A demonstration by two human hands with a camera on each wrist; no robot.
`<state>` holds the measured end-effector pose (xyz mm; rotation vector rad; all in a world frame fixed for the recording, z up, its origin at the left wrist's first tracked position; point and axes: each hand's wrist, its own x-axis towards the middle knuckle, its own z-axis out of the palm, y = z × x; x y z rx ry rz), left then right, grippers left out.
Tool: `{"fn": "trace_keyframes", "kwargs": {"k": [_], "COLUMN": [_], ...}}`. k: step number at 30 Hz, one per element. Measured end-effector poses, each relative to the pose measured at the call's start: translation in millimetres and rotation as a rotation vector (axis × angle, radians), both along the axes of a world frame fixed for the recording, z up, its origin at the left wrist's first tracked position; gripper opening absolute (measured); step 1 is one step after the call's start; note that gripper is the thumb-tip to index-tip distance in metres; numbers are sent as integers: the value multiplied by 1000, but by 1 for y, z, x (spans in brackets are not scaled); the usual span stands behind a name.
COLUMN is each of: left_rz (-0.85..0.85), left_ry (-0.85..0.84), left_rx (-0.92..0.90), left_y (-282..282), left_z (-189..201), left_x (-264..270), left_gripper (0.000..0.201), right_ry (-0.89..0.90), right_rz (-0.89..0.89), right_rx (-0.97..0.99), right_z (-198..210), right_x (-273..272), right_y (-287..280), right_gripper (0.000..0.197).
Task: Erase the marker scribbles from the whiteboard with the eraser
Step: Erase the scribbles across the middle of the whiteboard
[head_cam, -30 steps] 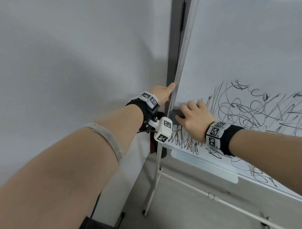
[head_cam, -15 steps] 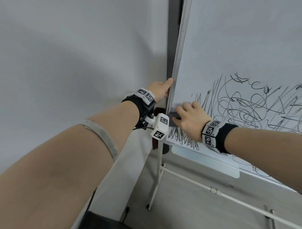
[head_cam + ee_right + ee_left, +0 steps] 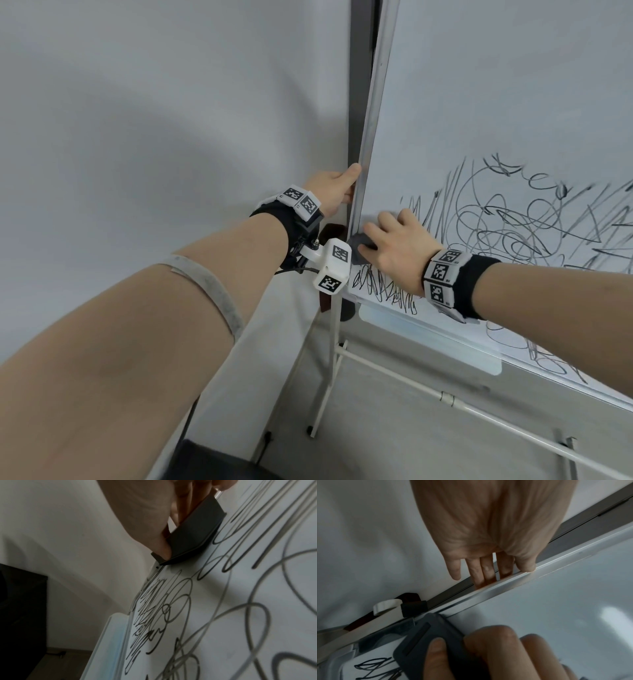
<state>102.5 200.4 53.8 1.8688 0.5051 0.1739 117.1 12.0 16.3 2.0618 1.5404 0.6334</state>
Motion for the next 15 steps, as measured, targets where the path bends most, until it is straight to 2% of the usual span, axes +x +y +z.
{"fn": "trace_keyframes", "kwargs": {"k": [3, 7, 15], "left_rz": [-11, 9, 58], "left_ry": [-1, 3, 9], "left_rx": [30, 49, 55], "left_y": [-1, -2, -4], "left_z": [0, -1, -3], "left_x": [0, -2, -3], "left_gripper": [61, 65, 80], "right_ry": [35, 71, 7], "right_rz": [-1, -54, -19], "right_rx": [-4, -128, -38], "right_z": [-5, -31, -18], "right_x": [-6, -15, -8], "right_y": [1, -3, -7], "right_gripper": [27, 27, 29]}}
